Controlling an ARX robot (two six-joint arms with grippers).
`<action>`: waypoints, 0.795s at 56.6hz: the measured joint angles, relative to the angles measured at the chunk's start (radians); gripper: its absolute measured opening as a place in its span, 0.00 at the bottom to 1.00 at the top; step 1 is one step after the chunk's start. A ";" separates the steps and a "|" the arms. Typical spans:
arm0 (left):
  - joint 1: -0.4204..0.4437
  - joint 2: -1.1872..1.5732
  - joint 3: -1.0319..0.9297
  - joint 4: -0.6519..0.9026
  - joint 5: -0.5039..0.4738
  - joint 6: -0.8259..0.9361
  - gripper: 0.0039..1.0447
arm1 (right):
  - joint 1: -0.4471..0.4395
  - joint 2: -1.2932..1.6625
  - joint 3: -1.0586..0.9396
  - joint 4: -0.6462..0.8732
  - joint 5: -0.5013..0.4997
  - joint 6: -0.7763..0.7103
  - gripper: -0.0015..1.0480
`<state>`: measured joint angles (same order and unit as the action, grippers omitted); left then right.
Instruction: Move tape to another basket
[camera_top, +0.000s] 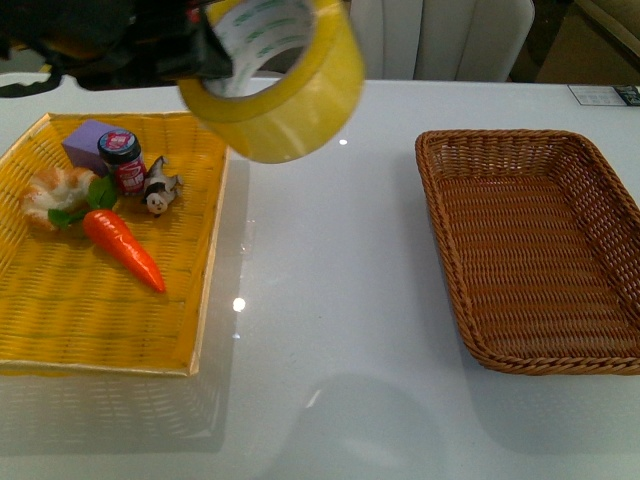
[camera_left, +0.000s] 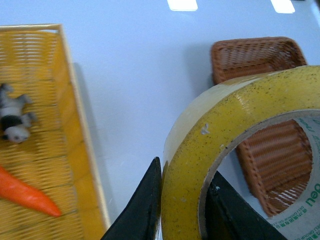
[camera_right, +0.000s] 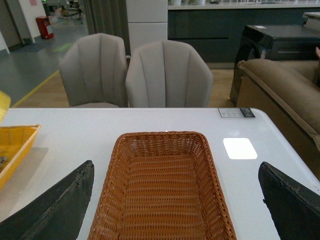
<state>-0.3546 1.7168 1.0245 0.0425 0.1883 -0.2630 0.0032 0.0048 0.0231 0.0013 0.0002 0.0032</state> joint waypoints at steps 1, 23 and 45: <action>-0.015 0.000 0.006 -0.002 0.001 -0.005 0.14 | 0.000 0.000 0.000 0.000 0.000 0.000 0.91; -0.129 -0.001 0.016 -0.013 0.033 -0.069 0.14 | 0.003 0.026 0.017 -0.053 0.022 0.027 0.91; -0.134 -0.010 0.005 -0.033 0.041 -0.072 0.14 | 0.071 0.795 0.220 0.294 -0.337 0.691 0.91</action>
<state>-0.4881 1.7073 1.0294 0.0097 0.2291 -0.3347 0.0738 0.7998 0.2428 0.2958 -0.3370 0.6945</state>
